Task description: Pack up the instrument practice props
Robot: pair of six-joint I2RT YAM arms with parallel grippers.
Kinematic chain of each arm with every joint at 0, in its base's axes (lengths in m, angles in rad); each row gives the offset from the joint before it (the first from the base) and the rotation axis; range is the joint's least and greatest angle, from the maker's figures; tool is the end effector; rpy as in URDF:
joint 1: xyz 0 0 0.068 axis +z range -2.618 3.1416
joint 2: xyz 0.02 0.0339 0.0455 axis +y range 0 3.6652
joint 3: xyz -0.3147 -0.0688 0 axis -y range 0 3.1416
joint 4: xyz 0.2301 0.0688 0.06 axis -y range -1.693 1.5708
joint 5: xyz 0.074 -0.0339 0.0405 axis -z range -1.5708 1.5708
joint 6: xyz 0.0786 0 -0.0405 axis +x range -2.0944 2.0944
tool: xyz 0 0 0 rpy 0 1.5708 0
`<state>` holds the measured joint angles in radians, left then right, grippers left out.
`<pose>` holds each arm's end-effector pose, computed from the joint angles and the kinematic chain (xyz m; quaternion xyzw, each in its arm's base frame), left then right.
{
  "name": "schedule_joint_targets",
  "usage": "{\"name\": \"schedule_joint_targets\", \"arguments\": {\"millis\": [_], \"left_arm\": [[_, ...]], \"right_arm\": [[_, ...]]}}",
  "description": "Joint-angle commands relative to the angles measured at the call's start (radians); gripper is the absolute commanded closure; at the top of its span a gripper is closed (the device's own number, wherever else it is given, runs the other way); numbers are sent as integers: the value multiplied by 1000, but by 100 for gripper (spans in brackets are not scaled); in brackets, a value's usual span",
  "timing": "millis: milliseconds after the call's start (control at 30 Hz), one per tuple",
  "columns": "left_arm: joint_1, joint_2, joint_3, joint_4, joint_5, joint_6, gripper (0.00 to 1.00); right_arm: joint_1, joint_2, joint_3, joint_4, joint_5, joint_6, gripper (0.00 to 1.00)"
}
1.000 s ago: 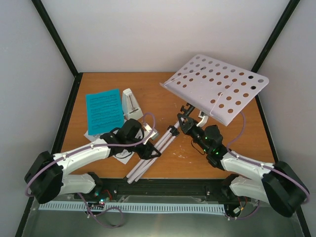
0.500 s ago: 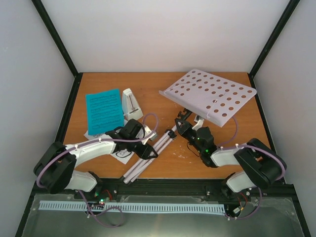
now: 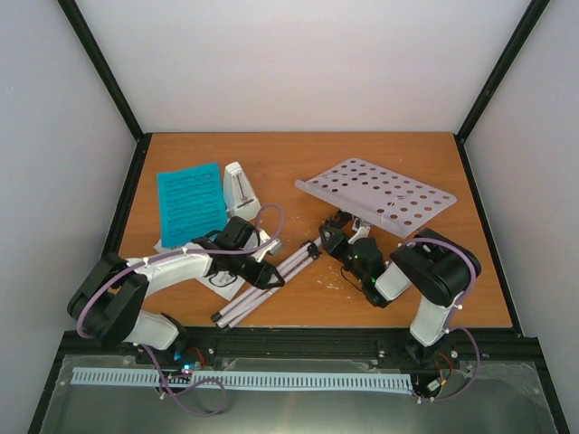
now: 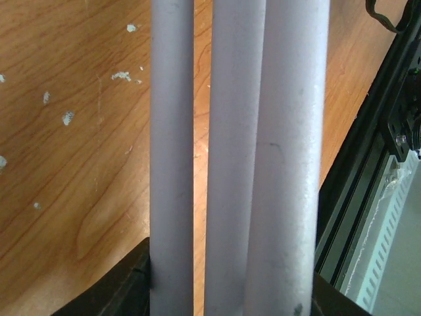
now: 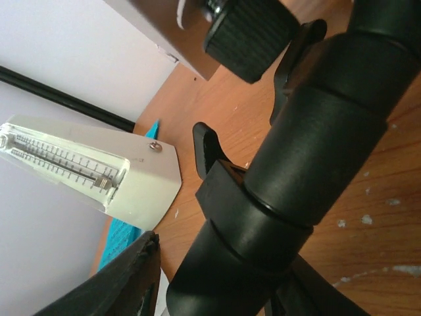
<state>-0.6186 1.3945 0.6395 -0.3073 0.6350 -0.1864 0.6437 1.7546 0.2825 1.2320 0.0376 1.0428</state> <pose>0.1688 -0.1774 0.1894 0.2739 0.8813 -0.3716 0.1015 0.2482 0.1825 0.1636 0.1673 0.7687 0.4511 0.4215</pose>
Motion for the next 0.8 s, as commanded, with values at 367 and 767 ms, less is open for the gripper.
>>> {"name": "schedule_joint_targets", "arguments": {"millis": [367,767], "left_arm": [[53,-2,119,260,-46,-73,100],[53,83,195,276,-109,-88,100]], "right_arm": [[-3,-59,-64,-31,15,-240,20],[-5,-277,-119,-162,93,-287,13]]}}
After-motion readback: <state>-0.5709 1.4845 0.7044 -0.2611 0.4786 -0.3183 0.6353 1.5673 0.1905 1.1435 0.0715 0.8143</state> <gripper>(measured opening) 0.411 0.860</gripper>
